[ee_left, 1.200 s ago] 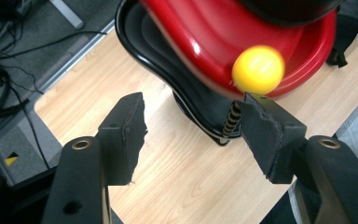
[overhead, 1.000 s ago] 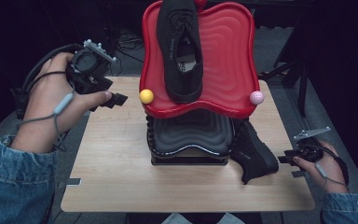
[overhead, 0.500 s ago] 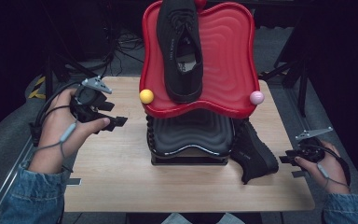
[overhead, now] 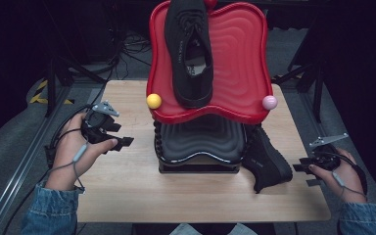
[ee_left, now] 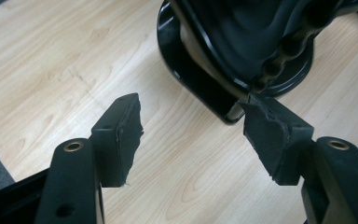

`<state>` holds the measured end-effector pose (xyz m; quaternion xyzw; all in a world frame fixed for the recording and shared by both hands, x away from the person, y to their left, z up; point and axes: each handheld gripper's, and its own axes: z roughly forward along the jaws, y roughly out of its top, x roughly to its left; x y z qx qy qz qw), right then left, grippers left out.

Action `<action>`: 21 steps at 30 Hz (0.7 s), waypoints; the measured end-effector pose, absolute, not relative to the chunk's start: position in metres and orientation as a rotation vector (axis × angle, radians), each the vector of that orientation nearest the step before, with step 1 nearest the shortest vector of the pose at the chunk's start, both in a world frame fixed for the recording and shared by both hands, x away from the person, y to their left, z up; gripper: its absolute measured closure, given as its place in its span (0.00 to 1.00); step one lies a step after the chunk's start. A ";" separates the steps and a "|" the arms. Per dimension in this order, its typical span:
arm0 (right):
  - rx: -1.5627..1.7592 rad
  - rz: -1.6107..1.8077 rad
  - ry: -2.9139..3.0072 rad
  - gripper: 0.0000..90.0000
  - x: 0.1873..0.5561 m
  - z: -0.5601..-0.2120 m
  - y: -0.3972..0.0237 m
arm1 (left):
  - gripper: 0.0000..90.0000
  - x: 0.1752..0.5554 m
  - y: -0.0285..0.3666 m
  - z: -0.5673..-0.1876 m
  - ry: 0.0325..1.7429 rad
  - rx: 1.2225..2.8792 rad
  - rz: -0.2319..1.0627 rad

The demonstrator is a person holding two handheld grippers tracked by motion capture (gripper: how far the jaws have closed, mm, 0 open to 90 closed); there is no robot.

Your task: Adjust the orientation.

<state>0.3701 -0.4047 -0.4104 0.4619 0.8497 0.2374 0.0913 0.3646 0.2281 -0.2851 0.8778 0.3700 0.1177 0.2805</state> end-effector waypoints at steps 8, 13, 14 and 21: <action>1.371 0.705 2.523 0.62 0.370 -0.410 -0.404 | 0.42 0.361 0.230 -0.303 0.947 2.375 0.269; 1.377 0.697 2.531 0.62 0.370 -0.411 -0.404 | 0.43 0.359 0.226 -0.315 0.973 2.439 0.240; 1.378 0.697 2.531 0.62 0.370 -0.412 -0.404 | 0.43 0.358 0.225 -0.318 0.977 2.450 0.222; 1.369 0.689 2.539 0.62 0.371 -0.413 -0.402 | 0.41 0.357 0.223 -0.344 1.028 2.532 0.134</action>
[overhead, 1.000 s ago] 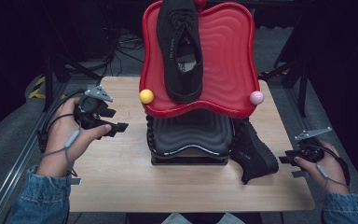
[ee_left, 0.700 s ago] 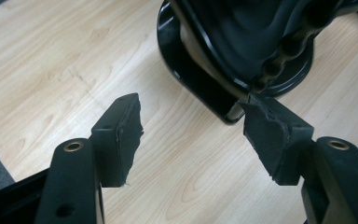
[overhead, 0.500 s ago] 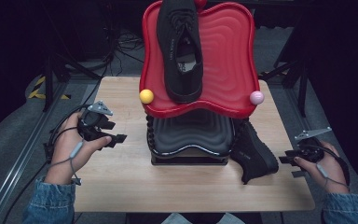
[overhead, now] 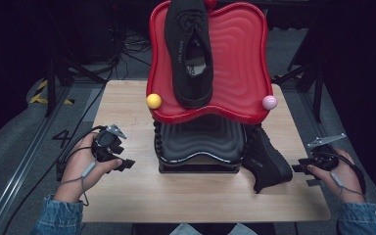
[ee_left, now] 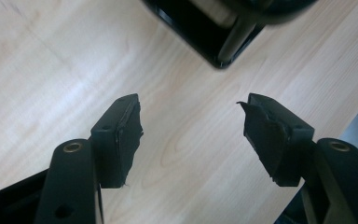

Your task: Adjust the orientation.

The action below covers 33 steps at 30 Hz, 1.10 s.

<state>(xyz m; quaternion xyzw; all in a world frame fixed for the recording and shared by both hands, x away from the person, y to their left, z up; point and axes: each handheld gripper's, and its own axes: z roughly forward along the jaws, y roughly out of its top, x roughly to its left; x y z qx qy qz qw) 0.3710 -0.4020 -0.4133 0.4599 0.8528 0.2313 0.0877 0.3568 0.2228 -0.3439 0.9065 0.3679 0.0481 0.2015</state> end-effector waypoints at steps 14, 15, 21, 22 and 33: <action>1.367 0.669 2.548 0.63 0.373 -0.418 -0.399 | 0.44 0.361 0.216 -0.378 1.190 2.532 0.115; 1.366 0.666 2.547 0.63 0.373 -0.418 -0.400 | 0.43 0.361 0.216 -0.378 1.190 2.532 0.115; 1.361 0.659 2.546 0.63 0.374 -0.419 -0.398 | 0.42 0.362 0.216 -0.386 1.187 2.505 0.121; 1.356 0.662 2.544 0.63 0.373 -0.417 -0.398 | 0.42 0.362 0.217 -0.385 1.188 2.502 0.117; 1.311 0.711 2.510 0.92 0.361 -0.385 -0.391 | 0.42 0.359 0.218 -0.390 1.182 2.509 0.102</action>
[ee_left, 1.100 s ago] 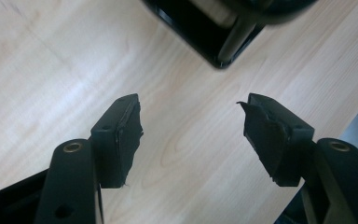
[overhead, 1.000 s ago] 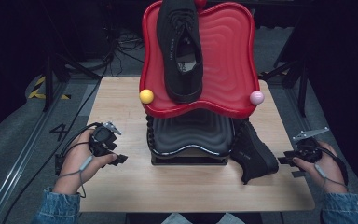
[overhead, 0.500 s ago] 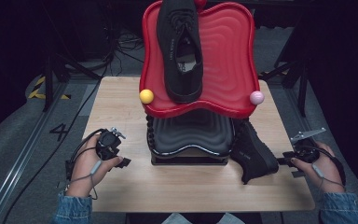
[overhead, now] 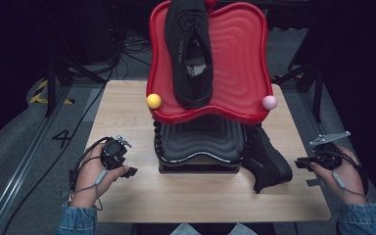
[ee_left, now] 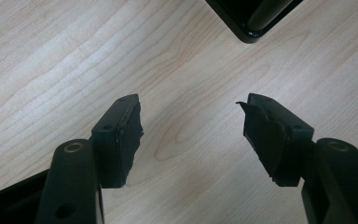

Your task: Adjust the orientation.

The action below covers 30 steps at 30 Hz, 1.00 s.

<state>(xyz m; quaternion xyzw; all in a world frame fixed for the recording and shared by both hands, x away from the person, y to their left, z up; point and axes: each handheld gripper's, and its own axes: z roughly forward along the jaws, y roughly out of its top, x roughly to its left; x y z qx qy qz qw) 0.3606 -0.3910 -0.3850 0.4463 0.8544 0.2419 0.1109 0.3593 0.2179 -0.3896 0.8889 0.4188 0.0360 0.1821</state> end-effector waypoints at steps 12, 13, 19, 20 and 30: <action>1.166 0.743 2.604 1.00 0.353 -0.367 -0.347 | 0.41 0.357 0.220 -0.392 1.181 2.515 0.094; 1.163 0.735 2.612 1.00 0.354 -0.369 -0.345 | 0.41 0.357 0.220 -0.392 1.180 2.521 0.097; 1.173 0.706 2.627 1.00 0.360 -0.376 -0.339 | 0.41 0.357 0.219 -0.394 1.178 2.525 0.077; 1.173 0.706 2.627 1.00 0.360 -0.376 -0.339 | 0.41 0.357 0.219 -0.394 1.178 2.525 0.077; 1.234 0.679 2.550 1.00 0.362 -0.372 -0.354 | 0.41 0.356 0.219 -0.396 1.179 2.531 0.067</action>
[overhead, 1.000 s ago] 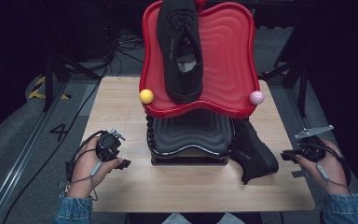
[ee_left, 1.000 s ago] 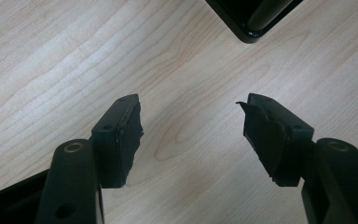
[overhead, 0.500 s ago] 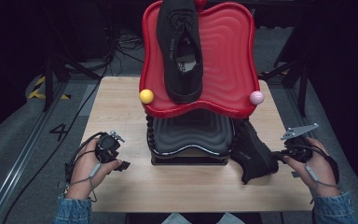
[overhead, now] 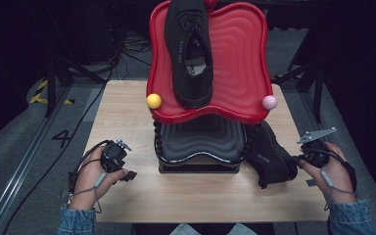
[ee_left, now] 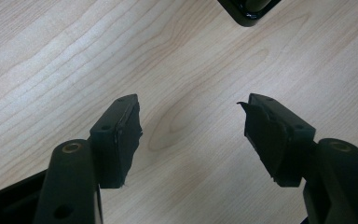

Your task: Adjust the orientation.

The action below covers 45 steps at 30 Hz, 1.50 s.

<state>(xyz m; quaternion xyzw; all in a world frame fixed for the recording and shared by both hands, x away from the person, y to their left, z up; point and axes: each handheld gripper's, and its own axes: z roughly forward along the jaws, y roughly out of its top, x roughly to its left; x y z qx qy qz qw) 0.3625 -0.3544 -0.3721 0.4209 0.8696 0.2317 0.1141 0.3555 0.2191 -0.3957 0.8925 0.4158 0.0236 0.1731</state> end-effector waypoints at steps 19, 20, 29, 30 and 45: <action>1.280 0.590 2.408 0.99 0.353 -0.354 -0.381 | 0.41 0.354 0.217 -0.398 1.167 2.539 0.049; 1.281 0.590 2.422 0.99 0.355 -0.356 -0.379 | 0.41 0.354 0.217 -0.398 1.168 2.537 0.048; 1.299 0.405 2.443 1.00 0.368 -0.379 -0.378 | 0.40 0.353 0.218 -0.397 1.161 2.535 0.049; 1.306 0.439 2.436 1.00 0.367 -0.379 -0.381 | 0.40 0.353 0.218 -0.397 1.161 2.532 0.047; 1.266 0.439 2.377 0.83 0.345 -0.345 -0.384 | 0.40 0.354 0.219 -0.398 1.166 2.530 0.046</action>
